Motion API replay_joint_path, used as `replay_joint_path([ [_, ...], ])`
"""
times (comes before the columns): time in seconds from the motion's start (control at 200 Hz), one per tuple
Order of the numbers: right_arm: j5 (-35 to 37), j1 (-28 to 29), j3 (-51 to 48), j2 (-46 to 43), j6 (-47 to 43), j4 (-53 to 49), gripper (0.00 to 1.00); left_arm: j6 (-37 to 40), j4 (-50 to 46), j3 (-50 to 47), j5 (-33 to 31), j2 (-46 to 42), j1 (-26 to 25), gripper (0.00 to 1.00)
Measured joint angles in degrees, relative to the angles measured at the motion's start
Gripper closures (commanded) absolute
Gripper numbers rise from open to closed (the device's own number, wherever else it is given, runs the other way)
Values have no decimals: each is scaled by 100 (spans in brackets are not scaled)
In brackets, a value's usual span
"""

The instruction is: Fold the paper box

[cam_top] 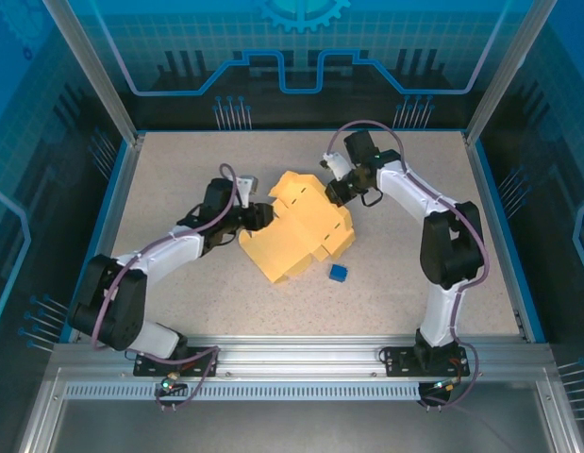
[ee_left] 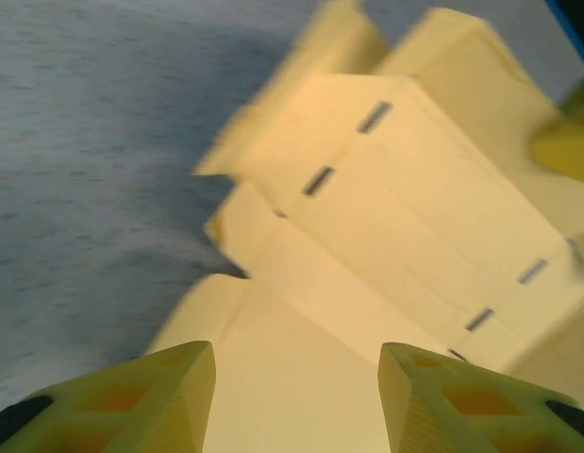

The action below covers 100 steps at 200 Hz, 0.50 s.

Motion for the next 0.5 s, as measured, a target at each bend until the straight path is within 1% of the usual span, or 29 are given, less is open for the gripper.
replay_joint_path([
  [0.08, 50, -39, 131, 87, 17, -157, 93, -39, 223, 55, 129, 315, -256, 55],
  [0.155, 120, -74, 236, 153, 35, -260, 93, -61, 385, 181, 192, 793, -468, 59],
  [0.275, 144, -114, 271, 190, 57, -343, 92, -125, 507, 435, 269, 1453, -717, 64],
  [0.5, 138, -127, 321, 280, 85, -428, 92, -184, 702, 835, 323, 2157, -813, 75],
])
